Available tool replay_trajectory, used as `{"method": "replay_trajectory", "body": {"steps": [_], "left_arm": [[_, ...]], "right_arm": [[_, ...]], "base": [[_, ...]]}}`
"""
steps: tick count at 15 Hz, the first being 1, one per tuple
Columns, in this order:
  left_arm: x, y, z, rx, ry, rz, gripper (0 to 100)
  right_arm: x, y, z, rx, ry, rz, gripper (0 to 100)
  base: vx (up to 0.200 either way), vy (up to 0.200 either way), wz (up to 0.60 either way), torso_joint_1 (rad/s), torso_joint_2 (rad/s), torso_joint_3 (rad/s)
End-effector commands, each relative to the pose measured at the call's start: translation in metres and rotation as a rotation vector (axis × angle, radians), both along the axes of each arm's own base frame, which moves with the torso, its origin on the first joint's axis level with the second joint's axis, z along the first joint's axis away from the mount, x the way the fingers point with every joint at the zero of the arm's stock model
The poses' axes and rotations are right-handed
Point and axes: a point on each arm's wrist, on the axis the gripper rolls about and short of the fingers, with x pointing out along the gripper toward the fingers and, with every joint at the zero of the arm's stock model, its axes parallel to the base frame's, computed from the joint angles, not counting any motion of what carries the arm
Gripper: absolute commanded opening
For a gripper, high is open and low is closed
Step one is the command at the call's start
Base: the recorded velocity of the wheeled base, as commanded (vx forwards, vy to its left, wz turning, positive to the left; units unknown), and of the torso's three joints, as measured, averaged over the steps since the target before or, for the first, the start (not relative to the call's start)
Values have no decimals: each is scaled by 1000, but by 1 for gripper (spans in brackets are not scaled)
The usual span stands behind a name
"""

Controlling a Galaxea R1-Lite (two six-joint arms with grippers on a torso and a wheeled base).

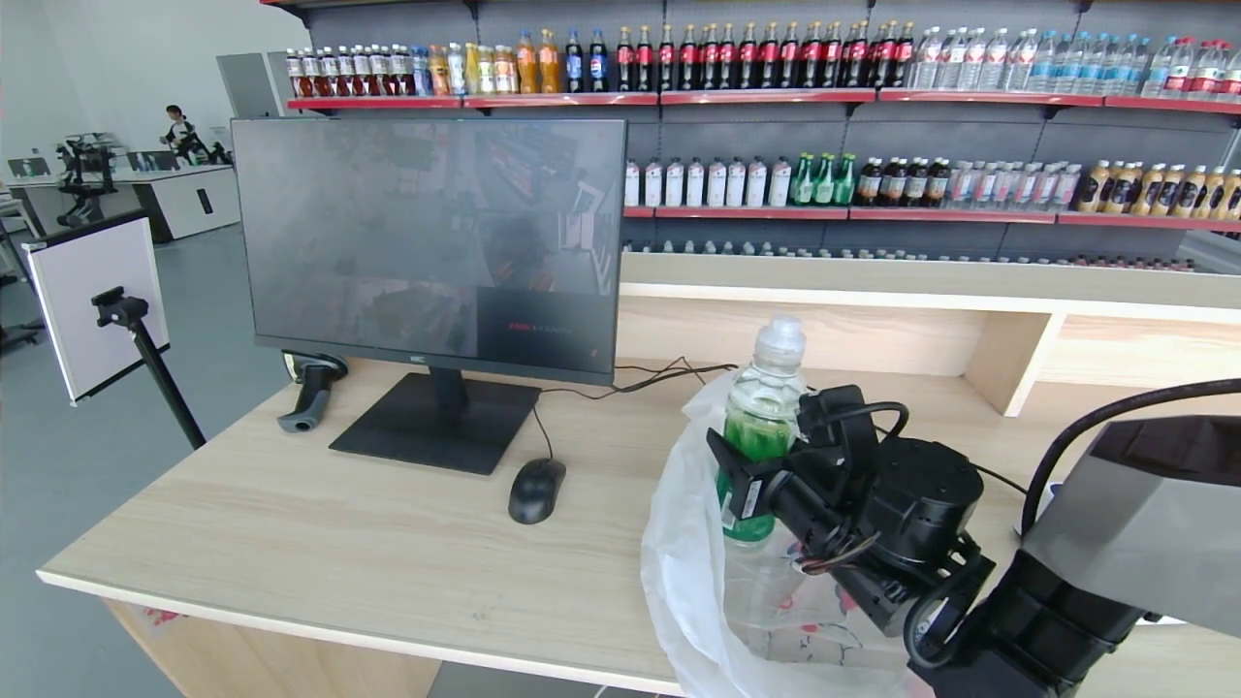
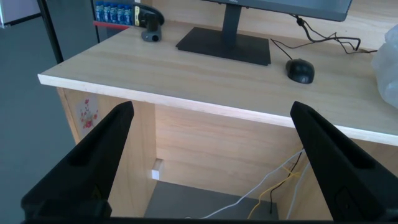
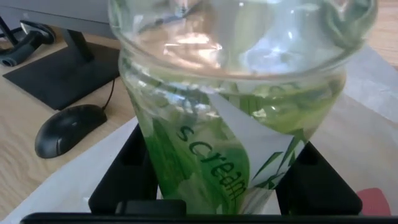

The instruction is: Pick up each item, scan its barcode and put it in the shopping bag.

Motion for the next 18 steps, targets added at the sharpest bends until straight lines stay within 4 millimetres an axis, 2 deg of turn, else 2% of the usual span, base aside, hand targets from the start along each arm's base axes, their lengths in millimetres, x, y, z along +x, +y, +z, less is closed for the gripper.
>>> {"method": "replay_trajectory", "body": {"steps": [1,11,12,18], "left_arm": [[0,0,0,0,-1,0,100],[0,0,0,0,-1,0,100],[0,0,0,0,-1,0,100],[0,0,0,0,-1,0,100]], "right_arm": [[-2,-1,-2,-6,8,0,0],[-8,0,-7,-22,31,14,0],[-9,0,-7,-24,33,14,100],[-13,-3,-3,-12,34,14,100]], "base": [[0,0,0,0,0,0],[0,0,0,0,0,0],[0,0,0,0,0,0],[0,0,0,0,0,0]]}}
